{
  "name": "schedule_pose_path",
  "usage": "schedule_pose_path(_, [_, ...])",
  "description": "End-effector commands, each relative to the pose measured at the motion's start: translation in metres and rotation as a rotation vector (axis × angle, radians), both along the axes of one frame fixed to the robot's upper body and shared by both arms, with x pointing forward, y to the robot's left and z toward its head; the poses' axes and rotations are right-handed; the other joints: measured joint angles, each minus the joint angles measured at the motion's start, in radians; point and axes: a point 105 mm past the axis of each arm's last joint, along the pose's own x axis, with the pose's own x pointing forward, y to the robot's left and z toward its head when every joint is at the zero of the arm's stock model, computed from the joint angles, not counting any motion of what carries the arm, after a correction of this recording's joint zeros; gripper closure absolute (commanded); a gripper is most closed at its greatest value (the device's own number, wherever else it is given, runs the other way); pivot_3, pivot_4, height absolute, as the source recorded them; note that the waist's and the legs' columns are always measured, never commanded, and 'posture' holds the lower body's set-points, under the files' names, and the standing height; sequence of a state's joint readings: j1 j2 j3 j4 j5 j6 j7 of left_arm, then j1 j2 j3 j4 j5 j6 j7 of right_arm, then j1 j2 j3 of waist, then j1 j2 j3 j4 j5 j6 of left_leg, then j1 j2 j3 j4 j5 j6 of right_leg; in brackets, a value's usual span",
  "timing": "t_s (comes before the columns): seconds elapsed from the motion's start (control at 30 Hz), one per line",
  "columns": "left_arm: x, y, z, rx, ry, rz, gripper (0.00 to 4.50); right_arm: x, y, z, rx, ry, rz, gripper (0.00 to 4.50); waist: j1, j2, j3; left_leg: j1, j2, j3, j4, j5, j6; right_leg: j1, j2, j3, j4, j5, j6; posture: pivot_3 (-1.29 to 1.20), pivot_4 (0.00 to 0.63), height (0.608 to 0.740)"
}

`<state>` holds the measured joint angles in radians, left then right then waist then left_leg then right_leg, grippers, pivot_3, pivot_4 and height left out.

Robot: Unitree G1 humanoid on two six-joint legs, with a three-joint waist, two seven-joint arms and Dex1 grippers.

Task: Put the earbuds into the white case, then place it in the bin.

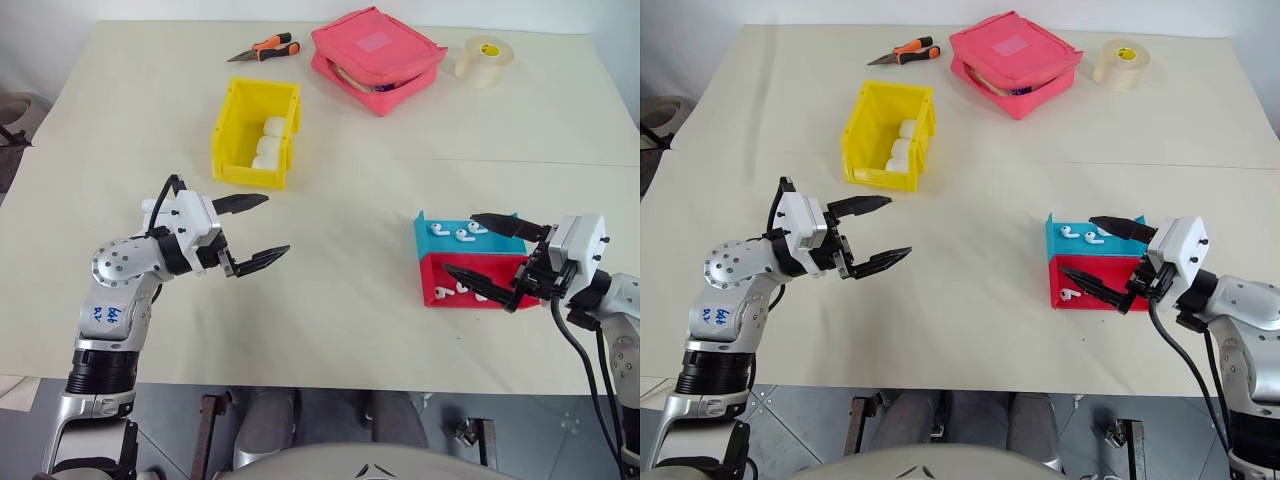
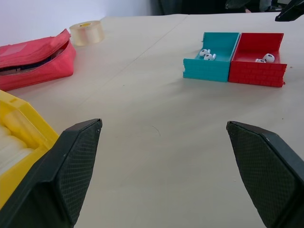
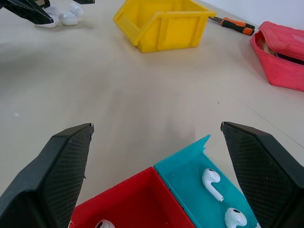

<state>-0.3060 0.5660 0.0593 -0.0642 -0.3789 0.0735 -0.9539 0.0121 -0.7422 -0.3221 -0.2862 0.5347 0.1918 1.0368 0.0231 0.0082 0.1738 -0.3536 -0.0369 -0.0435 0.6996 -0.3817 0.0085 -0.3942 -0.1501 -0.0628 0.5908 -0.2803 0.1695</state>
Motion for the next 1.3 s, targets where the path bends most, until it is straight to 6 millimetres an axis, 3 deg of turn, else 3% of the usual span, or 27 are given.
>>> schedule_pose_path(0.03, [-0.001,0.001,0.009,-0.003,-0.049,0.003,0.03,-0.002,-0.002,0.01,-0.018,-0.054,0.003,0.0,0.0,0.0,0.0,0.0,0.0,0.0,0.0,0.0,0.0,0.0,0.0,0.0,0.0,0.0,0.0,0.0,0.15,0.74])
schedule_pose_path(0.37, [0.0,0.008,0.013,-0.03,-0.051,0.057,0.03,0.0,0.003,0.008,-0.006,-0.052,0.023,0.0,0.0,0.0,0.0,0.0,0.0,0.0,0.0,0.0,0.0,0.0,0.0,0.0,0.0,0.0,0.0,0.0,0.15,0.74])
schedule_pose_path(0.5, [0.001,0.018,0.014,-0.053,-0.045,0.155,0.03,0.002,0.01,0.01,0.014,-0.067,0.054,0.0,-0.002,0.0,0.0,0.0,0.0,0.0,0.0,0.0,0.0,0.0,0.0,0.0,0.0,0.0,0.0,0.0,0.15,0.74])
schedule_pose_path(0.67, [-0.003,0.035,0.016,-0.095,-0.023,0.343,0.03,0.004,0.026,0.018,0.069,-0.117,0.103,0.0,-0.005,0.0,0.0,0.0,0.001,-0.001,0.0,0.0,0.0,0.0,0.0,0.0,0.0,0.0,0.0,0.0,0.15,0.74])
schedule_pose_path(0.93, [-0.031,0.086,-0.015,-0.162,0.188,0.873,0.03,0.001,0.075,0.04,0.181,-0.302,0.28,0.0,-0.011,0.0,0.0,0.001,0.001,-0.001,0.0,0.0,-0.001,-0.001,0.0,0.001,0.0,0.0,0.0,0.0,0.15,0.74])
schedule_pose_path(1.13, [-0.051,0.102,-0.034,-0.158,0.318,1.08,0.03,0.0,0.082,0.041,0.182,-0.28,0.343,0.0,0.002,0.0,0.0,0.001,0.0,-0.002,0.0,0.0,-0.001,0.0,-0.001,0.001,0.0,0.0,0.0,0.0,0.15,0.74])
schedule_pose_path(1.3, [-0.055,0.104,-0.033,-0.131,0.383,1.145,0.03,-0.002,0.079,0.032,0.163,-0.199,0.371,0.0,0.001,0.0,0.0,0.001,0.0,-0.002,0.0,-0.001,-0.001,0.0,0.0,0.001,0.0,0.0,-0.001,0.0,0.15,0.74])
